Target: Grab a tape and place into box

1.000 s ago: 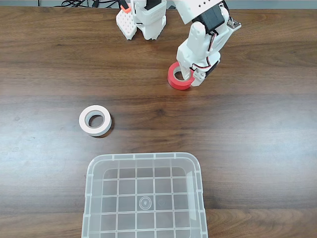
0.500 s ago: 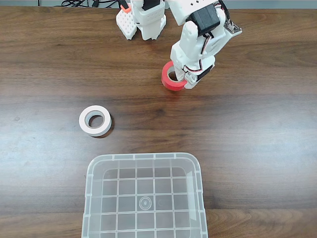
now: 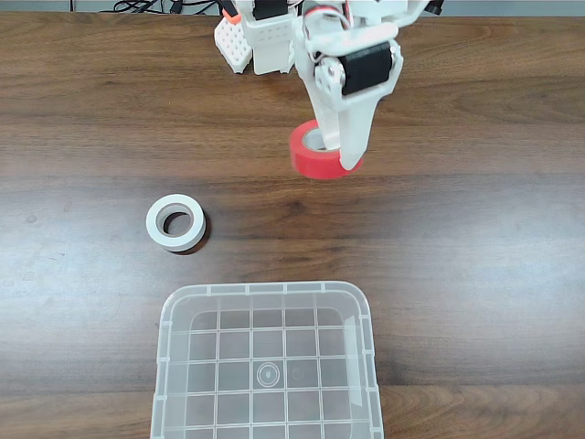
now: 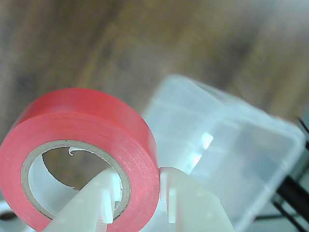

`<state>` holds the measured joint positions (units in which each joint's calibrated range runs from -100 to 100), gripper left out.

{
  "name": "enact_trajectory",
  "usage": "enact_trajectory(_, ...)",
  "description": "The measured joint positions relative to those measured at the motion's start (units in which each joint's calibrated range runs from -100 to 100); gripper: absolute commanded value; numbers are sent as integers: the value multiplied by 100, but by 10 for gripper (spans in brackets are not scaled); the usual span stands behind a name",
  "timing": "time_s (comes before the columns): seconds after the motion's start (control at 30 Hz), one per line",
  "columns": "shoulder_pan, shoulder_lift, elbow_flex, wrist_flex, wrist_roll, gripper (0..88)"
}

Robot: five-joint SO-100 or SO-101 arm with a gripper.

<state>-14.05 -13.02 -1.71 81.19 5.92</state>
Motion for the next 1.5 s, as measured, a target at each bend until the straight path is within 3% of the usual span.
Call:
enact_trajectory(0.2,436,762,-1697,8,73,64)
enact_trajectory(0.63,879,4337,-5352,-525,130,64)
enact_trajectory(1.0,1089,5391,-5677,-1297,130,71)
enact_trajectory(1.2,1255,5567,-5677,-1314,130,207)
enact_trajectory(1.5,1277,5559,-5686,-1314,130,218)
